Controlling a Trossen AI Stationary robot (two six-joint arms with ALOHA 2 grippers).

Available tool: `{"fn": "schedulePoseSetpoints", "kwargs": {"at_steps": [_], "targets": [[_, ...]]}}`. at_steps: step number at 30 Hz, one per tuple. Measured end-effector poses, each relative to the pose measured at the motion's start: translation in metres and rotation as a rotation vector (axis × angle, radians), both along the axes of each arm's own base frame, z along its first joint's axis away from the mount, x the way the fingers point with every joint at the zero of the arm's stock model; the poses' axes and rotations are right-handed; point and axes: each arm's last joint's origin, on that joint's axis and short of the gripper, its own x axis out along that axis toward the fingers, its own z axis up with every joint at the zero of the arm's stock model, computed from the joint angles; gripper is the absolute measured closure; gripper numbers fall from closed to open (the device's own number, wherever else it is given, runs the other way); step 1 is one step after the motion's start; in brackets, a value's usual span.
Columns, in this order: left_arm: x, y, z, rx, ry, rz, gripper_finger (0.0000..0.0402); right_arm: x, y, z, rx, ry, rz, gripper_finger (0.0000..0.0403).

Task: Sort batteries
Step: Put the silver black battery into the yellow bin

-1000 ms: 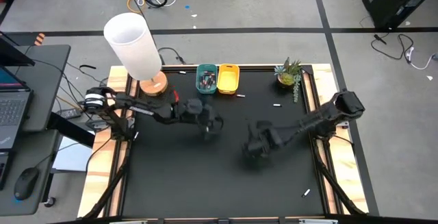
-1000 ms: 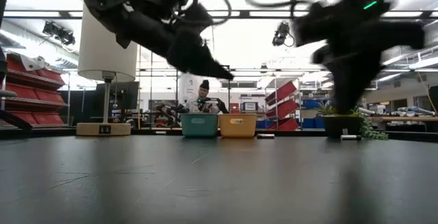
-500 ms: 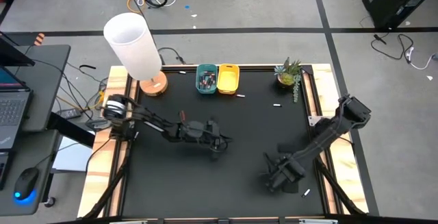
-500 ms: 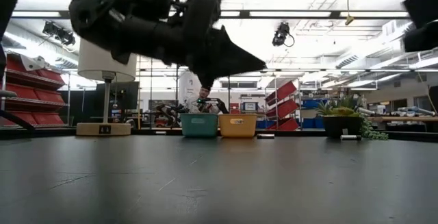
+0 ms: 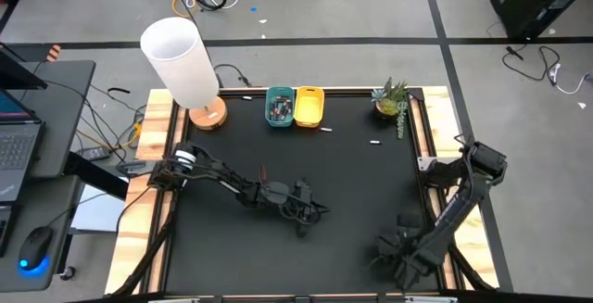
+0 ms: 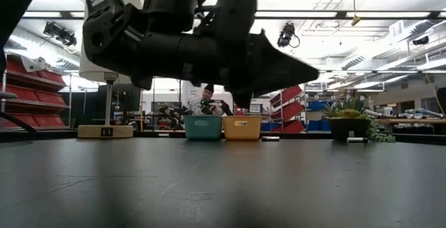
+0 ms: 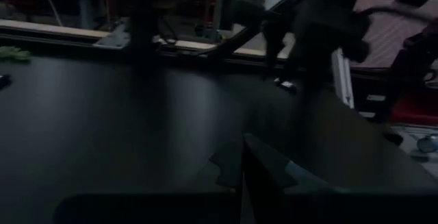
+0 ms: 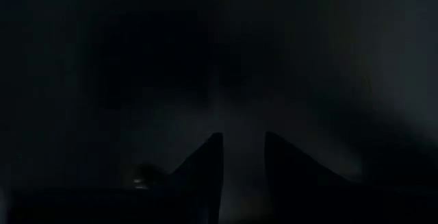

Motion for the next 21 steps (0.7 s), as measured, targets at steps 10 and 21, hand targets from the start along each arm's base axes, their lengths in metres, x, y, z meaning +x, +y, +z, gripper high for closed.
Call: {"fn": "schedulePoseSetpoints", "kwargs": {"at_steps": [10, 21], "targets": [[0.004, -0.015, 0.003, 0.003, -0.021, -0.035, 0.0376, -0.044, 0.026, -0.01, -0.024, 0.053, 0.243, 0.0289], [0.005, -0.01, 0.003, 0.006, -0.02, -0.024, 0.0376, -0.052, 0.033, -0.014, 0.056, 0.069, 0.367, 0.0255]]}}
